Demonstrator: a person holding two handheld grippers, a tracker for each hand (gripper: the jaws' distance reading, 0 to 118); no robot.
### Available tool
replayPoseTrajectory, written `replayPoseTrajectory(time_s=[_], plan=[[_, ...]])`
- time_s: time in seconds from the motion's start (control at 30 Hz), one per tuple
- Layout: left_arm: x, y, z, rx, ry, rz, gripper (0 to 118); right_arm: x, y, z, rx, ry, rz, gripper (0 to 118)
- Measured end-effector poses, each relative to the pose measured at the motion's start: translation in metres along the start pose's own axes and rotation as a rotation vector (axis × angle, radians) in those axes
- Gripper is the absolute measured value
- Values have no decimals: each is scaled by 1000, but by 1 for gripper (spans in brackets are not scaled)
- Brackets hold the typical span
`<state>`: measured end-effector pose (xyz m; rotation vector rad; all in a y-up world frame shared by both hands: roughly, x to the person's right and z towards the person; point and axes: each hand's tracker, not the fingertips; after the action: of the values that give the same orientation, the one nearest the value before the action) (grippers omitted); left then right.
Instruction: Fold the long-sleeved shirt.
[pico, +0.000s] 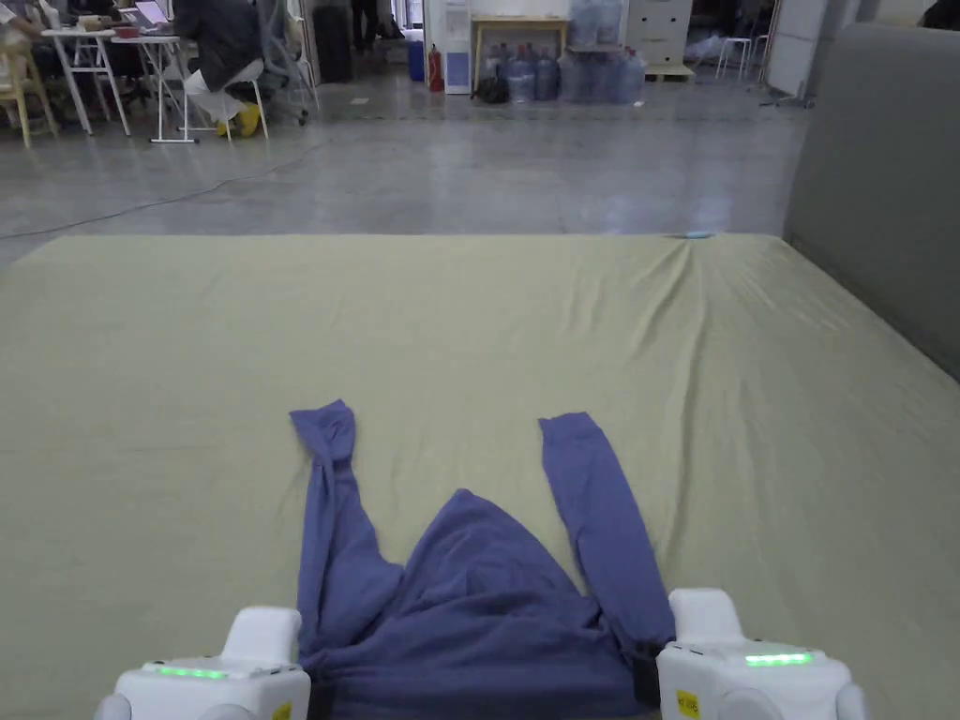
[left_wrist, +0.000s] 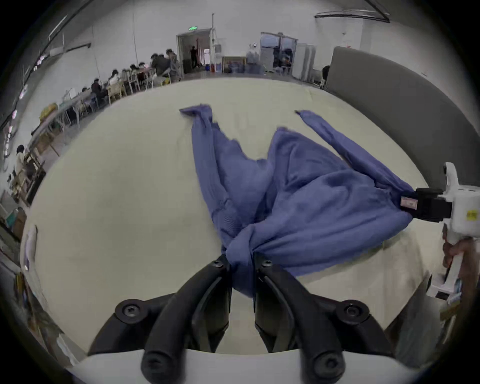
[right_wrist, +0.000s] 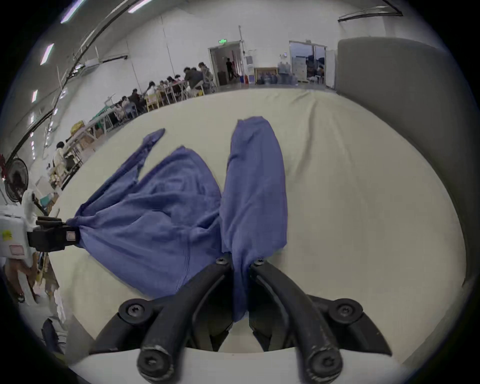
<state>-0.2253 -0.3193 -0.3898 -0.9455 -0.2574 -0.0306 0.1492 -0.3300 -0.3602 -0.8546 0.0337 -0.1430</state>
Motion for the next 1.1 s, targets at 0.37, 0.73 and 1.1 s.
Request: replayPoseTrajectory(time_s=[0.37, 0.73, 1.1], plan=[[0, 0, 66, 217, -48, 42, 110, 18, -7, 95, 224, -65, -116, 94], [12, 26, 76, 247, -80, -1, 0, 30, -18, 98, 154, -14, -120, 0], [50, 125, 12, 251, -96, -56, 0, 4, 6, -23, -103, -153, 20, 56]])
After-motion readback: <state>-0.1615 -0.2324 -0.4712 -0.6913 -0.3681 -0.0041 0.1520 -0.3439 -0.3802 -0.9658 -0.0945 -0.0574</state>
